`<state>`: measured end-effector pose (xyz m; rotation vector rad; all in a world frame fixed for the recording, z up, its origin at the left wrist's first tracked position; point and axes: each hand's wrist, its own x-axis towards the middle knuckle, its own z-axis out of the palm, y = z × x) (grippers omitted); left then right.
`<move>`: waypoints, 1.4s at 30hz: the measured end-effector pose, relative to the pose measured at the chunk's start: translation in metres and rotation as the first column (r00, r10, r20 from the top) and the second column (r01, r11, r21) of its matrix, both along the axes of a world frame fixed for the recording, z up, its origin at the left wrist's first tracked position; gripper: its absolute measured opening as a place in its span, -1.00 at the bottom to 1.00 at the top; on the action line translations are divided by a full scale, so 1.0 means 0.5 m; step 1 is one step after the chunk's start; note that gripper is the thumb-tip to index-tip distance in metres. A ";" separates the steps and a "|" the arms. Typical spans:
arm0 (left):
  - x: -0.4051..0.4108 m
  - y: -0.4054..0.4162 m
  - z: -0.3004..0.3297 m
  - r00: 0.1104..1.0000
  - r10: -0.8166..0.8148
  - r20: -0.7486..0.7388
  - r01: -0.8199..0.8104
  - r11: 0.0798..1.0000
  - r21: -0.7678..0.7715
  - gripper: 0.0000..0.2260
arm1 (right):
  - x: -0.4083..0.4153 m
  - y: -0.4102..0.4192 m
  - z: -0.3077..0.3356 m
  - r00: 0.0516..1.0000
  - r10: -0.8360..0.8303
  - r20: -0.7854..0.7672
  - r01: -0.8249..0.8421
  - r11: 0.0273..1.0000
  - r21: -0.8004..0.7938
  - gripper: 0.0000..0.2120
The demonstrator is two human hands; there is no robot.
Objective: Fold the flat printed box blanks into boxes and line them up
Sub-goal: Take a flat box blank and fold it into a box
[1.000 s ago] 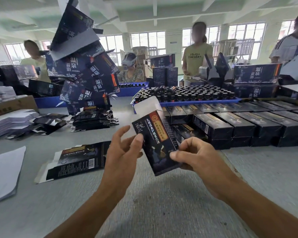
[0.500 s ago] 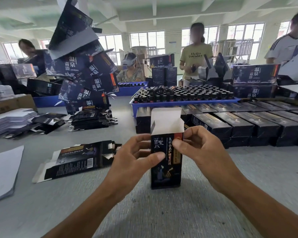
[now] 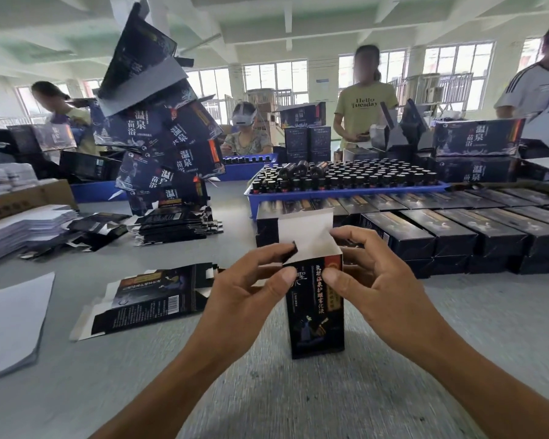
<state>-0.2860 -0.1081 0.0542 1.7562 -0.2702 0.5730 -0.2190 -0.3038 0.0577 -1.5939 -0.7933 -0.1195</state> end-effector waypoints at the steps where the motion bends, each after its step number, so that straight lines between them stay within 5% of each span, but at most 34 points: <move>1: -0.001 0.000 0.000 1.000 0.001 0.000 -0.001 1.000 0.003 -0.70 | 0.000 0.000 0.000 1.000 -0.002 0.020 0.003 1.000 -0.029 -0.59; 14: -0.004 -0.004 0.002 0.999 -0.007 0.034 0.007 1.000 -0.008 -0.83 | -0.012 -0.001 0.016 1.000 0.026 0.008 -0.027 0.994 0.102 -0.83; 23: -0.003 -0.005 -0.001 0.999 -0.008 0.050 0.009 1.000 -0.010 -0.83 | -0.015 -0.006 0.023 1.000 0.021 0.018 -0.023 0.993 0.115 -0.58; 33: -0.006 -0.009 -0.001 0.997 0.006 0.080 -0.008 1.000 0.024 -0.82 | -0.022 -0.002 0.025 0.998 -0.048 0.042 0.041 0.986 0.159 -0.90; 42: -0.004 -0.012 -0.003 0.993 0.070 0.098 -0.071 0.997 0.005 -0.85 | -0.017 -0.005 0.021 0.998 -0.060 0.024 0.055 0.987 0.148 -0.82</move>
